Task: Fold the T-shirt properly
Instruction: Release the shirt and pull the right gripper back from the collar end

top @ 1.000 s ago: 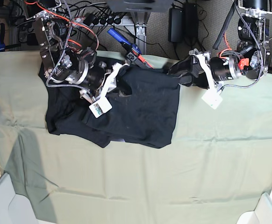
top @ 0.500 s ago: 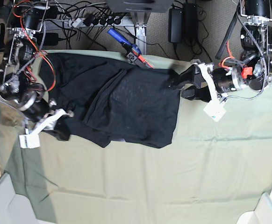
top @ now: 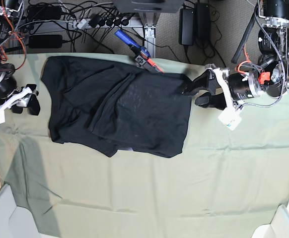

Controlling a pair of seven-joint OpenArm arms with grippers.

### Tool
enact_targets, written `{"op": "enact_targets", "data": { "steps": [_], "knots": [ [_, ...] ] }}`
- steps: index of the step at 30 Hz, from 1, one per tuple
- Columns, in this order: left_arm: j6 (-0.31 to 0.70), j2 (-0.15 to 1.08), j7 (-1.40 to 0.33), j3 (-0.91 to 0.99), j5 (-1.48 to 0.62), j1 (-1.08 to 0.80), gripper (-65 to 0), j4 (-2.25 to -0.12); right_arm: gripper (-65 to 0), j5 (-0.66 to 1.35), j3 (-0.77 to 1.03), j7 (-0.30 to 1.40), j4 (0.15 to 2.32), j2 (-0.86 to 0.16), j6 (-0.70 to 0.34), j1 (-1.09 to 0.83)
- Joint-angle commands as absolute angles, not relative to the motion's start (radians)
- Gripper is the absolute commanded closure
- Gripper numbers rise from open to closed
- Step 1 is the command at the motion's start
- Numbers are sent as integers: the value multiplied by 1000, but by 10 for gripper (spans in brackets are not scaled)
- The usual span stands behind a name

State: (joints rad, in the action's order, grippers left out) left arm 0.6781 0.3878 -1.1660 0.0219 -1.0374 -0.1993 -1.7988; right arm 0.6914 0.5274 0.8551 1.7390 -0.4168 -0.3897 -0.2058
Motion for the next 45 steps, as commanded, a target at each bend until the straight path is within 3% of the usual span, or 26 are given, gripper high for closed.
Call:
{"op": "enact_targets", "data": {
  "steps": [1,10,21,34,39,43,45],
  "knots": [
    [698,397,-1147,28,-1056,-189,-384,-1816,-387,696,535,831,1734,-443,-474,-196],
    [698,397,-1144,28,-1056,-189,-384,-1816,-386,783,510,825,1532,-451,-476,-186],
    [698,397,-1140,28,-1056,-188,-384,-1816,-386,801,355,846,1528,-436,-476,-185],
    [698,397,-1140,28,-1055,-188,-384,-1816,-381,820,313,846,1528,-363,-478,-173],
    [698,397,-1140,28,-1056,-188,-384,-1816,-221,819,309,832,1528,-363,-477,-172],
    [698,397,-1140,28,-1056,-189,-384,-1816,-24,815,309,759,1528,-363,-477,-173],
    [698,397,-1140,28,-1056,-189,-384,-1816,0,781,309,719,1528,-363,-477,-172]
  ]
}}
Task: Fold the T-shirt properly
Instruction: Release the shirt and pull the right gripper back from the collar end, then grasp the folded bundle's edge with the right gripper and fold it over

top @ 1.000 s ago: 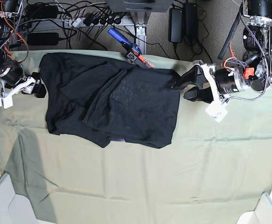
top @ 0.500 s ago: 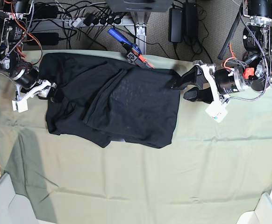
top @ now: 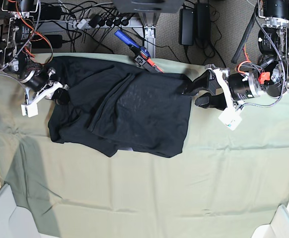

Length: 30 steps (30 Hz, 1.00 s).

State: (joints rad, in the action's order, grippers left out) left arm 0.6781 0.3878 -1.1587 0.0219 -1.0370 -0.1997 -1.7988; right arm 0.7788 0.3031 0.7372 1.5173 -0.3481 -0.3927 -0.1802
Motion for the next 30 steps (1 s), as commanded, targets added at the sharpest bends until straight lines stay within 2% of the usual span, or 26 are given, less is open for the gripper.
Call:
{"op": "enact_targets", "data": {
  "steps": [1,10,20,23,26,30],
  "knots": [
    [698,397,-1141,28,-1056,-188,-384,-1816,0,759,310,699,1528,-363,-477,-172],
    [698,400,-1157,40,-1074,-175,-384,-1817,0,718,388,648,1528,-376,-476,-152],
    [698,400,-1177,113,-1111,-175,-384,-1817,0,712,453,667,1528,-532,-476,-147],
    [698,400,-1179,113,-1111,-175,-384,-1817,0,775,454,694,1528,-555,-476,-146],
    [698,400,-1179,113,-1110,-175,-384,-1817,0,868,454,744,1539,-544,-477,-134],
    [698,404,-1179,113,-1101,-175,-384,-1817,0,899,453,773,1625,-452,-477,-133]
  ]
}}
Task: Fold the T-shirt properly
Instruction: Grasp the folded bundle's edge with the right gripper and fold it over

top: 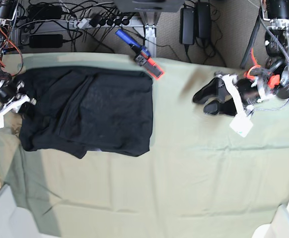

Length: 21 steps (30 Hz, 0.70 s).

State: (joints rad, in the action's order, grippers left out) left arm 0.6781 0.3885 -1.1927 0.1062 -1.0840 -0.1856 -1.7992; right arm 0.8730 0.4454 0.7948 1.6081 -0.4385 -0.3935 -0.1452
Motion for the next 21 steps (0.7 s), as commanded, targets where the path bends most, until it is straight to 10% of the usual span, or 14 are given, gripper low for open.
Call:
{"op": "enact_targets", "data": {
  "steps": [1,21],
  "knots": [
    [698,411,-1179,113,-1100,-175,-384,-1817,0,900,453,780,1662,-421,-477,-134],
    [698,553,-1184,289,-1134,-175,-384,-1817,0,596,16,662,1870,-60,-476,-133]
  ]
}}
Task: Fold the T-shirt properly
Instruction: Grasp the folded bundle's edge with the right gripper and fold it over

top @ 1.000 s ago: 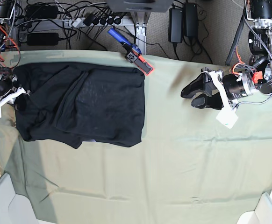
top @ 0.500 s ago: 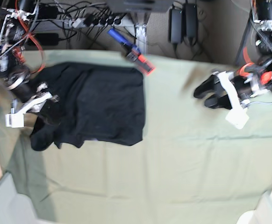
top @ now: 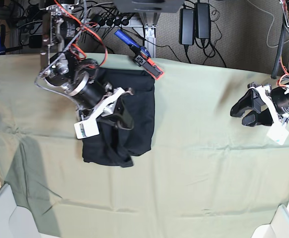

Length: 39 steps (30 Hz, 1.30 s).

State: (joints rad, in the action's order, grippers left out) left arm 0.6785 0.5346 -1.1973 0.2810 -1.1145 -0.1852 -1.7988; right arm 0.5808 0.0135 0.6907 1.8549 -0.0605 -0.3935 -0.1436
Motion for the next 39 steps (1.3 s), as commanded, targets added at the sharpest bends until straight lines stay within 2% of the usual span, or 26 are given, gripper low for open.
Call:
{"op": "enact_targets", "data": {
  "steps": [1,7,8,11,12,13,17,20,22,27,28,29,30,31,32,34,39],
  "knots": [
    [698,553,-1187,289,-1134,-175,-384,-1817,0,582,-3,653,1857,-54,-476,-133],
    [698,560,-1186,293,-1136,-175,-384,-1817,0,545,-110,586,1752,-47,-477,-132],
    [698,564,-1186,297,-1142,-175,-384,-1817,-56,545,-127,579,1736,-46,-477,-130],
    [698,566,-1186,321,-1161,-175,-384,-1817,-340,545,-177,579,1718,-46,-477,-121],
    [698,566,-1186,331,-1168,-175,-384,-1817,-390,546,-191,578,1721,-46,-477,-116],
    [698,566,-1185,341,-1169,-175,-384,-1817,-406,547,-203,578,1726,-44,-477,-109],
    [698,567,-1185,360,-1169,-175,-373,-1817,-405,565,-209,579,1782,-17,-477,-70],
    [698,569,-1185,360,-1171,-175,-295,-1817,-405,559,-188,581,1856,4,-478,-22],
    [698,569,-1185,360,-1172,-175,-267,-1817,-405,531,-160,588,1895,16,-478,10],
    [698,575,-1187,360,-1171,-175,-247,-1817,-402,445,-33,588,1908,19,-477,66],
    [698,580,-1187,360,-1172,-175,-222,-1817,-387,426,-1,588,1908,16,-477,70],
    [698,585,-1187,360,-1180,-175,-192,-1817,-324,412,31,596,1908,12,-477,72],
    [698,592,-1190,360,-1192,-175,-170,-1817,-212,407,64,609,1908,6,-477,71],
    [698,597,-1196,360,-1208,-175,-155,-1817,-57,415,94,643,1908,-6,-477,70],
    [698,600,-1201,360,-1221,-175,-144,-1817,0,441,122,696,1908,-19,-477,69],
    [698,601,-1214,360,-1238,-175,-143,-1817,0,528,169,775,1907,-57,-476,53],
    [698,601,-1220,360,-1238,-175,-143,-1817,0,600,182,786,1907,-161,-477,-67]
  ]
}}
